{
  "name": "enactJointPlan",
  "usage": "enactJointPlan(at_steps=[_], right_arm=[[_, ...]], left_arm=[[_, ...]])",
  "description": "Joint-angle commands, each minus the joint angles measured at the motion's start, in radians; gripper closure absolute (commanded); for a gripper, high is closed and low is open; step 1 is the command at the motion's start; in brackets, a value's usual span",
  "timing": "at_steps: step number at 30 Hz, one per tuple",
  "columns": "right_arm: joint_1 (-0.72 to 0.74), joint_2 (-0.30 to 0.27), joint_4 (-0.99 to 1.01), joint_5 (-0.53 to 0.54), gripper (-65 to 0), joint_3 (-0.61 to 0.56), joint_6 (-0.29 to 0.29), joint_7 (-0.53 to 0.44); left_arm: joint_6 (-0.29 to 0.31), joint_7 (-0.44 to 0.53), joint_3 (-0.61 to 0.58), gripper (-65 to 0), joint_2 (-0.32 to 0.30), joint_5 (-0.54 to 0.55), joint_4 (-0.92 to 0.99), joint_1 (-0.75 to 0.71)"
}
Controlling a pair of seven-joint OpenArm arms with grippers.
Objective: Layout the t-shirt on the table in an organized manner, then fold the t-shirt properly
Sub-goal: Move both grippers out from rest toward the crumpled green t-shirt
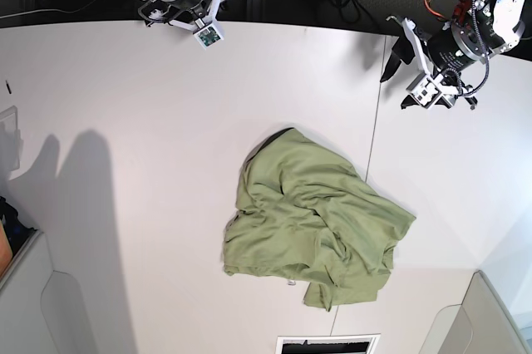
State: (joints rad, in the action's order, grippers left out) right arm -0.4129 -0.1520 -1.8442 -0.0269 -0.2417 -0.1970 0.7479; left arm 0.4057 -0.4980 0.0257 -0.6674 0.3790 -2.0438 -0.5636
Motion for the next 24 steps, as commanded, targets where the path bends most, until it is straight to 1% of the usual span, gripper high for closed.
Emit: enactJointPlan(at_steps=[1,4,7,11,15,16,19,24], right_arm=[[0.024,0.000,-0.048,-0.046,-17.1,0.019,0.035,-0.137],[-0.027,0.000,-0.048,-0.050,-17.1,0.019,0.035,-0.138],[-0.079,0.000,-0.048,-0.078,-17.2,0.019,0.035,-0.138],[-0.154,0.000,-0.048,-0.090,-17.1,0.019,0.036,-0.139],[-0.224,0.000,-0.048,-0.110,-17.1,0.019,0.036,-0.145],[-0.239,-0.001,-0.048,-0.117,-17.1,0.019,0.036,-0.145],[-0.290,-0.003,-0.048,-0.127,-17.1,0.019,0.036,-0.145],[-0.369,-0.003,-0.049,-0.127,-17.1,0.019,0.036,-0.145]], left_arm=[[0.000,0.016,0.008,-35.1,-0.014,0.006,-0.016,-0.010],[0.003,0.014,0.008,-35.0,-0.013,0.006,-0.016,-0.054],[0.004,0.014,0.008,-35.0,-0.005,0.006,-0.016,-0.095],[0.034,0.015,0.008,-35.0,0.023,0.006,-0.016,-0.134],[0.039,0.014,0.008,-35.0,0.050,0.006,-0.016,-0.152],[0.053,0.014,0.008,-35.0,0.057,0.006,-0.016,-0.153],[0.059,0.007,0.008,-35.0,0.075,0.006,-0.016,-0.154],[0.059,0.003,0.008,-35.0,0.077,0.006,-0.018,-0.154]])
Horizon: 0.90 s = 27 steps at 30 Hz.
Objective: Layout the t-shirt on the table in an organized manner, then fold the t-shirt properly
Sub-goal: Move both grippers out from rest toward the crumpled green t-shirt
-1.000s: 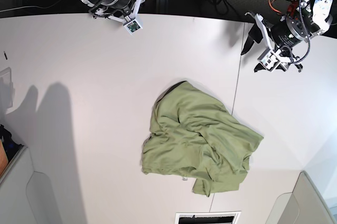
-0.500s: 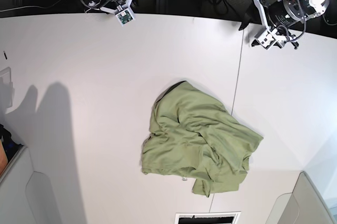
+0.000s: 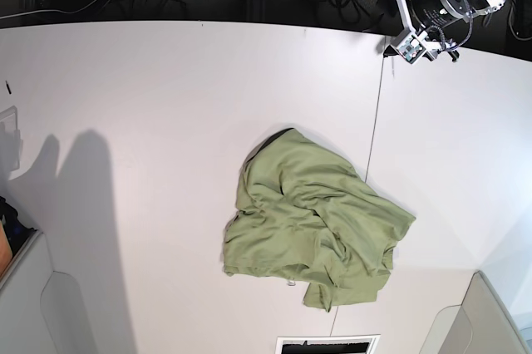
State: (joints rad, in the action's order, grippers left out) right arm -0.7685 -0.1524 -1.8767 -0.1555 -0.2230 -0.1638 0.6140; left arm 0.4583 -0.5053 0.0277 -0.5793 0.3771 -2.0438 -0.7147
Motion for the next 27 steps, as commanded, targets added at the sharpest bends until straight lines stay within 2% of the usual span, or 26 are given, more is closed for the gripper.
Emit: enactJointPlan(at_steps=[1,5,11,14,20,22,25,27], right_arm=[[-0.027,-0.002,-0.021,0.001,-17.1,0.000,0.003,-0.011],[-0.092,-0.003,-0.114,0.001,-17.1,0.000,0.003,-0.011],[-0.150,-0.003,-0.407,0.001,-17.1,0.000,0.002,-0.006],[-0.121,-0.003,-0.480,0.001,-17.1,0.000,0.002,-0.011],[-0.005,-0.004,-0.480,-0.006,-17.1,0.000,0.002,-0.011],[0.027,-0.021,-0.480,-0.015,-17.1,0.001,0.002,-0.011],[0.063,-0.071,-0.480,-0.085,-17.1,0.007,0.003,-0.008],[0.068,-0.108,-0.480,-0.095,-17.1,0.034,0.014,-0.003]], left_arm=[[0.006,0.004,0.006,-35.0,-0.011,0.008,-0.019,-0.004],[0.006,-0.008,0.006,-35.0,-0.011,0.009,-0.019,-0.006],[0.006,-0.023,0.006,-35.0,-0.011,0.031,-0.064,-0.009],[0.007,-0.023,0.006,-35.0,-0.011,0.030,-0.104,-0.018],[0.010,-0.024,0.006,-35.0,-0.017,0.029,-0.124,-0.021],[0.010,-0.023,0.006,-35.0,-0.017,0.026,-0.124,-0.024],[0.011,-0.023,0.006,-35.0,-0.017,0.026,-0.124,-0.044],[0.011,-0.023,0.006,-35.0,-0.017,0.026,-0.124,-0.054]])
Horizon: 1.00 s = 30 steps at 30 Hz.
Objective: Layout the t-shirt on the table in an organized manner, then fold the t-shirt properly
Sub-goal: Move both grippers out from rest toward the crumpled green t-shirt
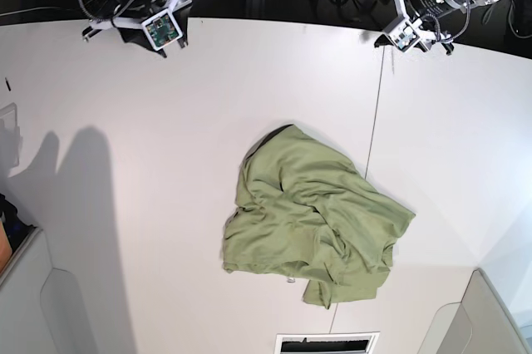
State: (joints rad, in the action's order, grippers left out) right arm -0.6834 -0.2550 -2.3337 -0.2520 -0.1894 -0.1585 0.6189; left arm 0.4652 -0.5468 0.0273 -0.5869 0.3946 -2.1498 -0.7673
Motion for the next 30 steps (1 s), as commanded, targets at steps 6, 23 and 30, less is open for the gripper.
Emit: enactJointPlan(at_steps=[6,23,30], right_arm=[[-0.032,-0.077,-0.023,0.054,-17.1,0.135,0.024,0.011],[0.384,-0.114,0.315,0.403,-17.2,0.255,-0.074,-0.080],[0.566,-0.037,0.414,0.525,-17.2,0.253,-0.164,-0.054]], left_arm=[[0.003,0.026,0.007,-35.0,-0.009,0.009,-0.018,-0.003],[0.002,0.074,0.007,-35.0,-0.009,-0.082,-0.017,0.003],[-0.009,0.079,0.007,-35.0,-0.010,-0.085,-0.014,0.020]])
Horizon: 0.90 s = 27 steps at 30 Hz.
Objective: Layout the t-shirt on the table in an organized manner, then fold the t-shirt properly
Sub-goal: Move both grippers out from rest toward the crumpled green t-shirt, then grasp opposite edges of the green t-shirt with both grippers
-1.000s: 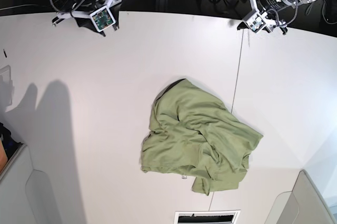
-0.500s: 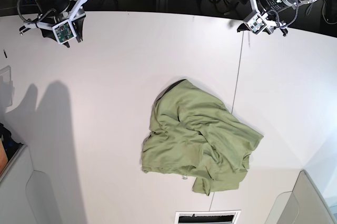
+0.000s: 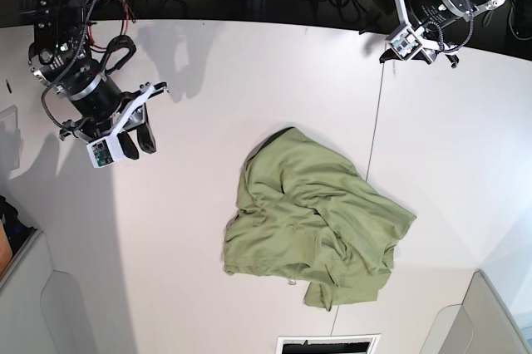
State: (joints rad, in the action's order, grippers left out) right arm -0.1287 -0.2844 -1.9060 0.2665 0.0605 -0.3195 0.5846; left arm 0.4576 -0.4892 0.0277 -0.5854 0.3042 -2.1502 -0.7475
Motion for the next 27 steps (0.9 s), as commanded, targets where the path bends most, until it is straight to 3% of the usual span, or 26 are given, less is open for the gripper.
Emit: enactJointPlan(at_steps=[1,4,8,10,14,22,27], right_arm=[[0.026,0.012,-0.002,0.014,-17.2,0.003,-0.008,-0.019],[0.079,0.076,0.058,0.034,-18.9,0.001,-0.034,-0.024],[0.153,0.160,0.172,0.033,-35.4,-0.016,-0.063,-0.053],[0.193,0.196,0.235,0.033,-40.7,-0.029,-0.063,-0.055],[0.270,0.253,0.362,0.024,-40.9,-0.061,-0.063,-0.066],[0.382,0.370,0.605,-0.072,-40.9,-0.135,-0.063,-0.122],[0.402,0.410,0.666,-0.095,-40.6,-0.146,-0.062,-0.140]], left_arm=[[-0.001,0.021,0.006,-35.0,-0.012,0.006,-0.012,0.002],[-0.001,0.022,0.006,-35.0,-0.016,0.006,-0.006,0.019],[-0.002,0.026,0.006,-35.0,-0.016,0.007,0.014,0.060],[-0.004,0.025,0.006,-35.0,-0.016,0.007,0.022,0.086],[-0.058,0.026,0.006,-35.0,-0.016,0.009,0.044,0.146],[-0.061,0.044,0.006,-35.1,-0.016,0.051,0.201,0.323],[-0.060,0.044,0.006,-35.1,-0.016,0.094,0.325,0.470]])
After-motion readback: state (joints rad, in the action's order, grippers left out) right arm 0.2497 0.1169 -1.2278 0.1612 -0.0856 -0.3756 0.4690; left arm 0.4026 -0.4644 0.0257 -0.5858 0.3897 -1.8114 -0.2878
